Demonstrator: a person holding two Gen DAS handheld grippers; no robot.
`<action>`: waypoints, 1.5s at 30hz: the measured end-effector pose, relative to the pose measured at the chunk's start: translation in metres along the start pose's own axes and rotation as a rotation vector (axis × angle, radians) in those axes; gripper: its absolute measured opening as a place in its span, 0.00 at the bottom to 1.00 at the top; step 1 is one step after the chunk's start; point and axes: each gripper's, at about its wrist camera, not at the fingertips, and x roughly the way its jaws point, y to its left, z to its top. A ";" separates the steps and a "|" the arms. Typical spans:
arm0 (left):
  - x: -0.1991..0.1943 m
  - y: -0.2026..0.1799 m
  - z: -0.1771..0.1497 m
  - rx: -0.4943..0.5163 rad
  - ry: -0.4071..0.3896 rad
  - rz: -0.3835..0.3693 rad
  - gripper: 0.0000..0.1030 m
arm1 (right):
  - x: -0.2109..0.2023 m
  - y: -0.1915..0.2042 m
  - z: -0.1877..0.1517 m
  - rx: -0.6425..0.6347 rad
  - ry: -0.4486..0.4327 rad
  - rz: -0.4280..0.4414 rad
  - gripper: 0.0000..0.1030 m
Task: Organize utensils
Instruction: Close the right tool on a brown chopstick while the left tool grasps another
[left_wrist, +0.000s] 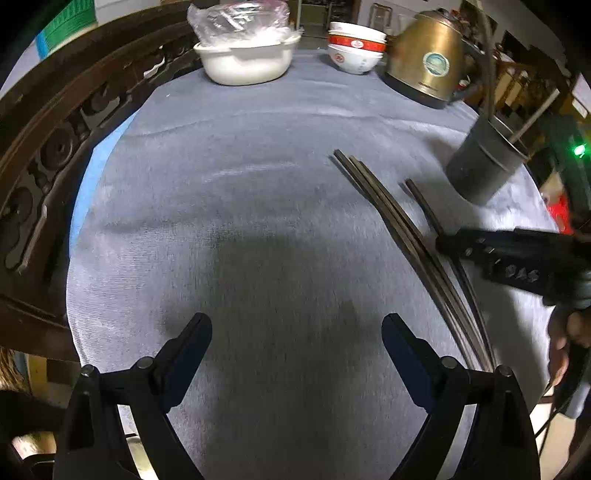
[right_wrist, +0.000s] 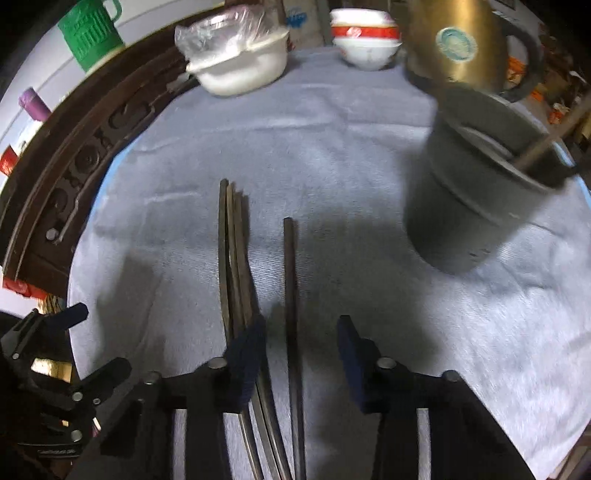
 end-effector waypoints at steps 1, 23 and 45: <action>0.002 0.001 0.003 -0.010 0.006 -0.004 0.90 | 0.001 -0.001 0.001 -0.002 -0.012 -0.013 0.31; 0.064 -0.048 0.071 -0.129 0.170 -0.012 0.69 | -0.020 -0.054 -0.030 0.121 -0.041 0.082 0.12; 0.061 -0.071 0.080 0.339 0.292 -0.033 0.43 | -0.019 -0.039 -0.029 0.031 0.071 -0.003 0.16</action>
